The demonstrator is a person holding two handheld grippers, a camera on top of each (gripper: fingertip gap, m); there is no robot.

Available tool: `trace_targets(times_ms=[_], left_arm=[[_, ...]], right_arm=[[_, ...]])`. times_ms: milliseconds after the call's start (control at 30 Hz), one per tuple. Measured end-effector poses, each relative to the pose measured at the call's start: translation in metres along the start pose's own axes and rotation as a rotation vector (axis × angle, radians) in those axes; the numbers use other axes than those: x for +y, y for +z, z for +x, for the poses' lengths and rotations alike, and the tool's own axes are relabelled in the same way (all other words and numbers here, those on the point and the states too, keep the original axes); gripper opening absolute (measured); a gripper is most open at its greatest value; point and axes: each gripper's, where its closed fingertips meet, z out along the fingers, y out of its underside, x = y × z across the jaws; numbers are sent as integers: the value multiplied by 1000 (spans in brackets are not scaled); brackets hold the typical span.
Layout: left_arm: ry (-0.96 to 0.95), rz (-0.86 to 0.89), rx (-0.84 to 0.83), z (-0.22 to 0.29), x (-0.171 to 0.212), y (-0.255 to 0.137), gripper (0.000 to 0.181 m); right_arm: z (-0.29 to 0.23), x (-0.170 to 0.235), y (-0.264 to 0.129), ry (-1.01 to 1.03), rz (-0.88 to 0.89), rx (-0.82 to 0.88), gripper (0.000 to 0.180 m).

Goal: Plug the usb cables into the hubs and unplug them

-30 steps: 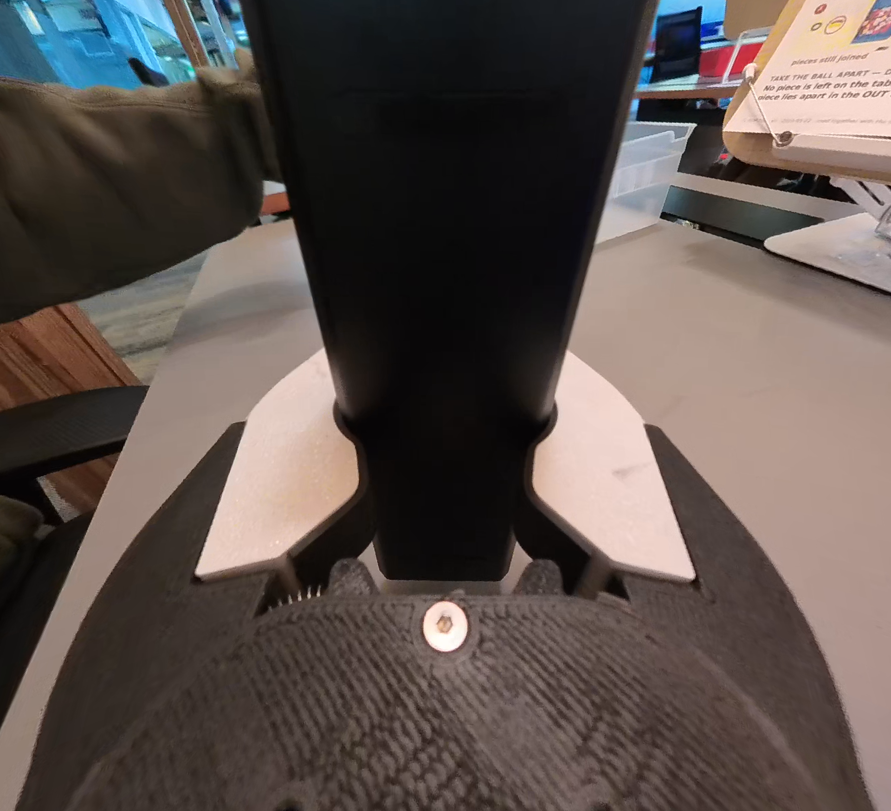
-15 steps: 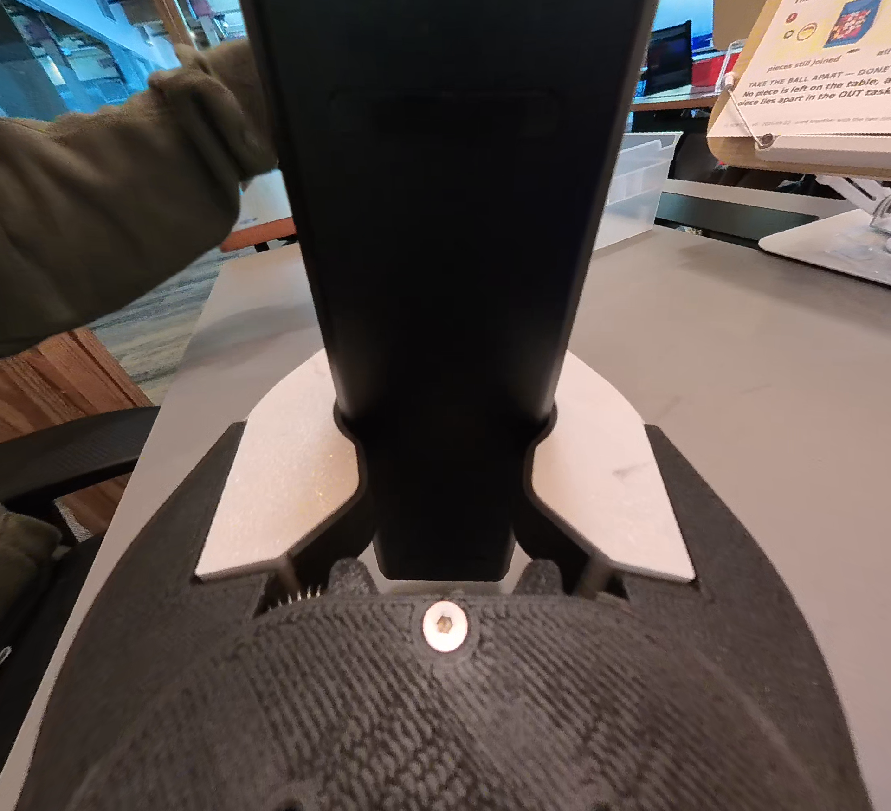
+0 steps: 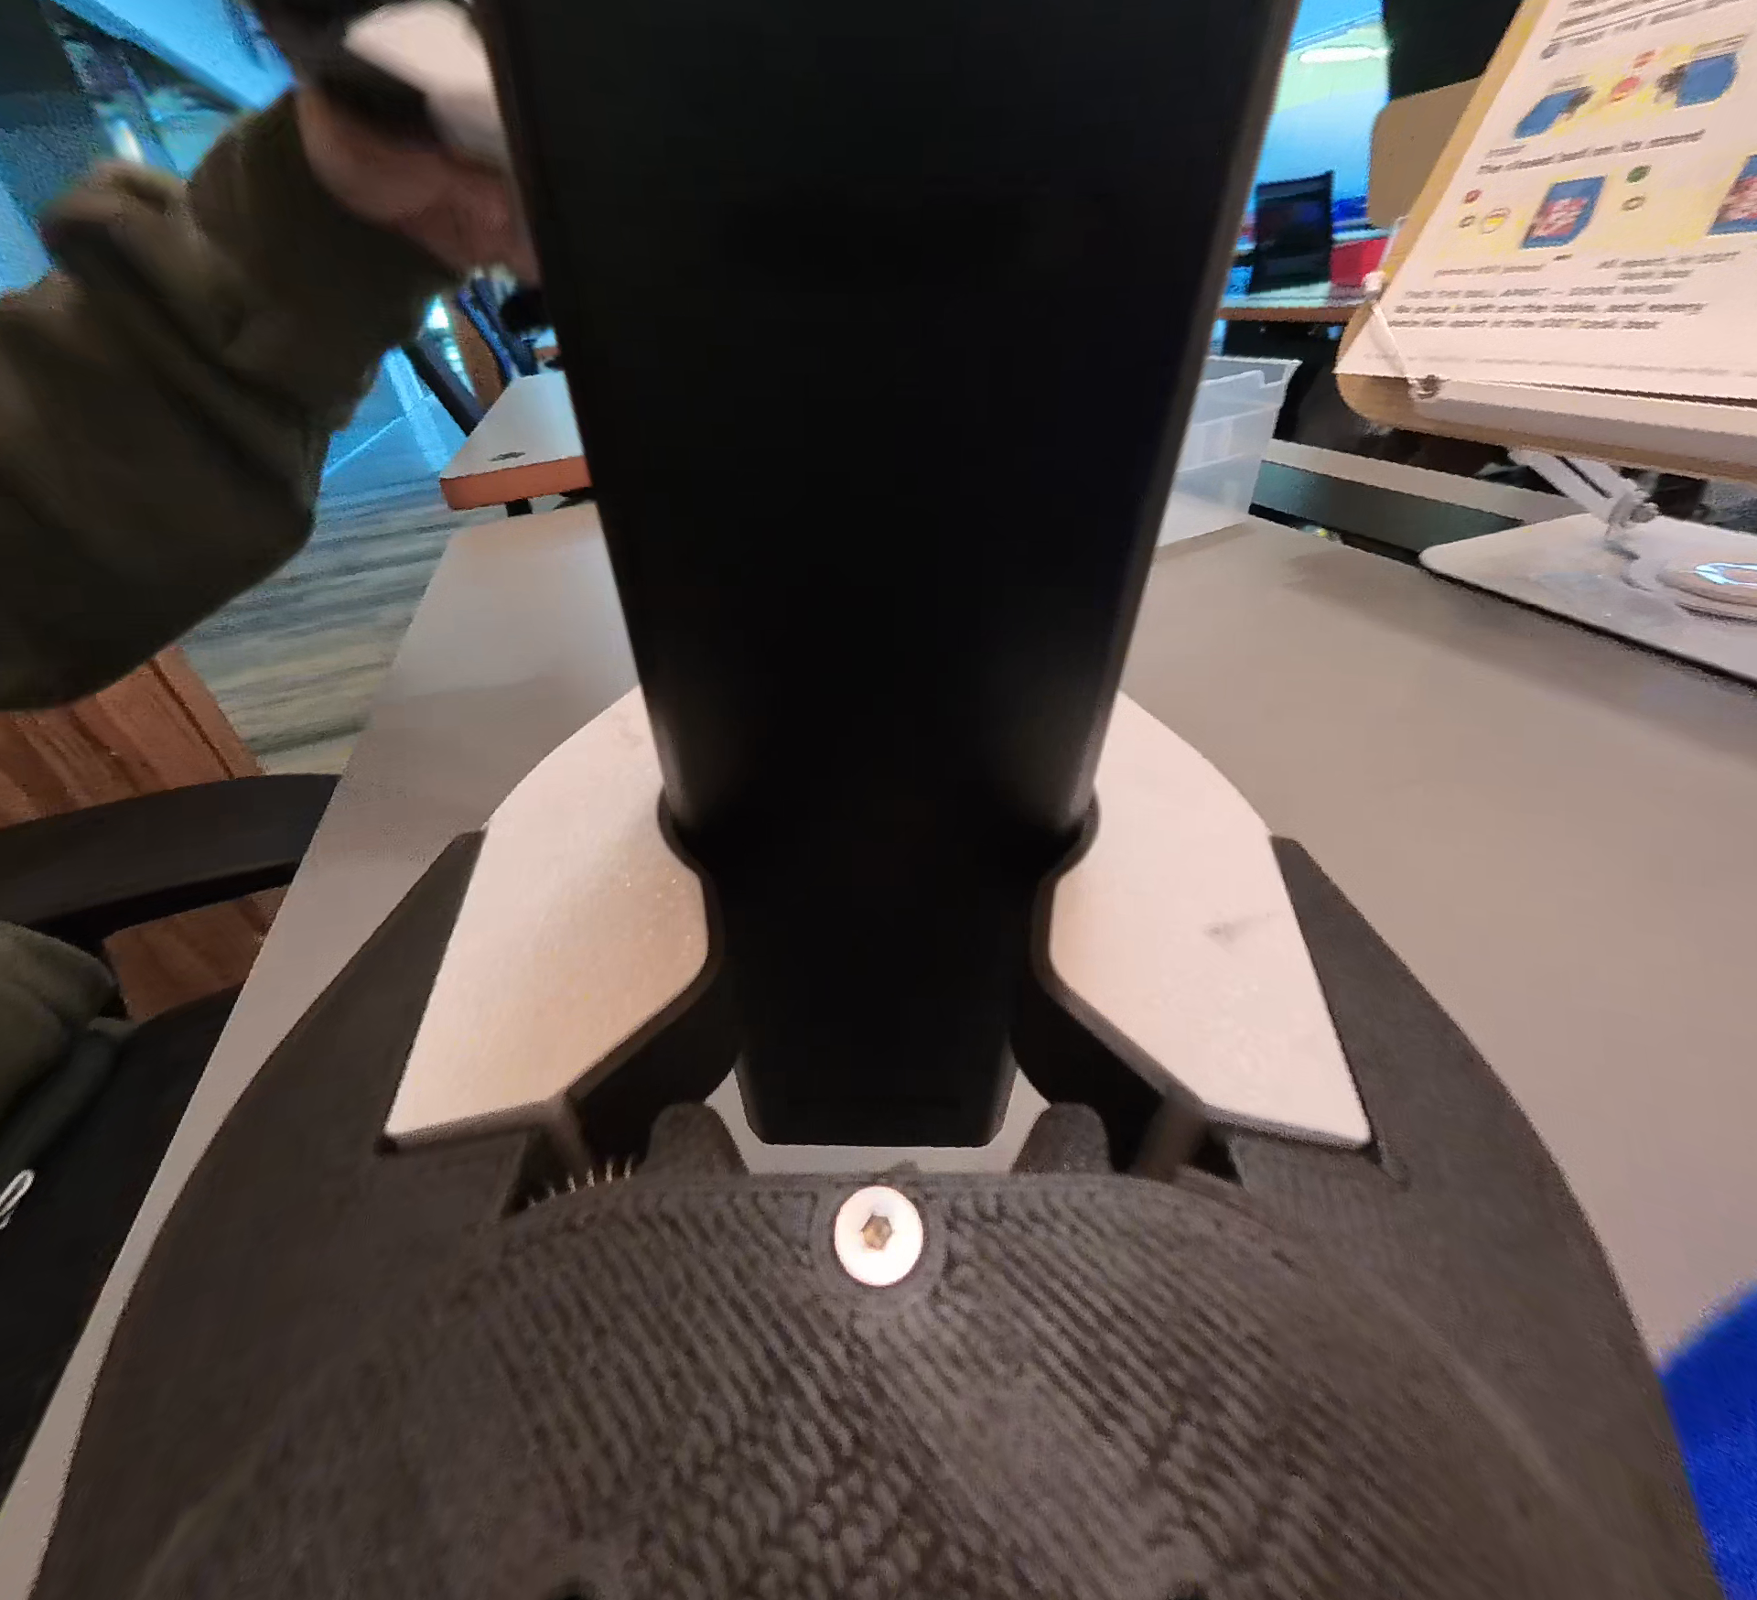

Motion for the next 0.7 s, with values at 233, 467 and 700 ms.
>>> trace_targets(times_ms=[233,467,700], left_arm=[[284,-17,202,127,61,65,2],[119,-149,417,168,115,67,6],[-140,-88,410,149,97,62,32]], right_arm=[[1,-3,-23,14,50,24,73],[-3,-2,-23,3,41,19,72],[-5,1,-20,-8,16,10,72]])
